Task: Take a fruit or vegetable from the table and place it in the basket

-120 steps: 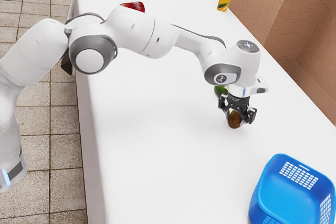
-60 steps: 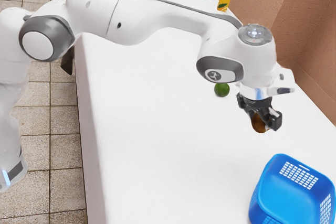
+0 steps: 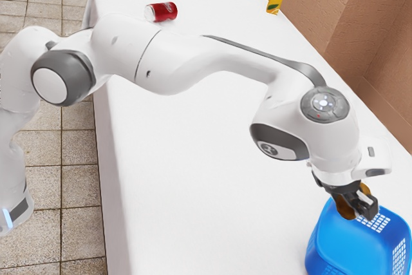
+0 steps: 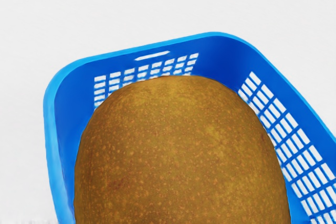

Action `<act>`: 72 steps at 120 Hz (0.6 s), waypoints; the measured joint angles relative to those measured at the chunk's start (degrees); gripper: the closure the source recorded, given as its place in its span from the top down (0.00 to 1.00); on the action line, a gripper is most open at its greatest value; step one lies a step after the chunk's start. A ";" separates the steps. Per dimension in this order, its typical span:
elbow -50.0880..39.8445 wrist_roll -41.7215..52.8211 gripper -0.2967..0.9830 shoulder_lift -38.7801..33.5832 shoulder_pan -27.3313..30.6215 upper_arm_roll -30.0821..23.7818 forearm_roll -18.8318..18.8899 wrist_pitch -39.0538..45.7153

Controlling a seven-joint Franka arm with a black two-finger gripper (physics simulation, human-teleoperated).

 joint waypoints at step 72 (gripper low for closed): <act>-2.71 -20.77 0.75 -20.71 13.87 5.88 -15.99 -12.70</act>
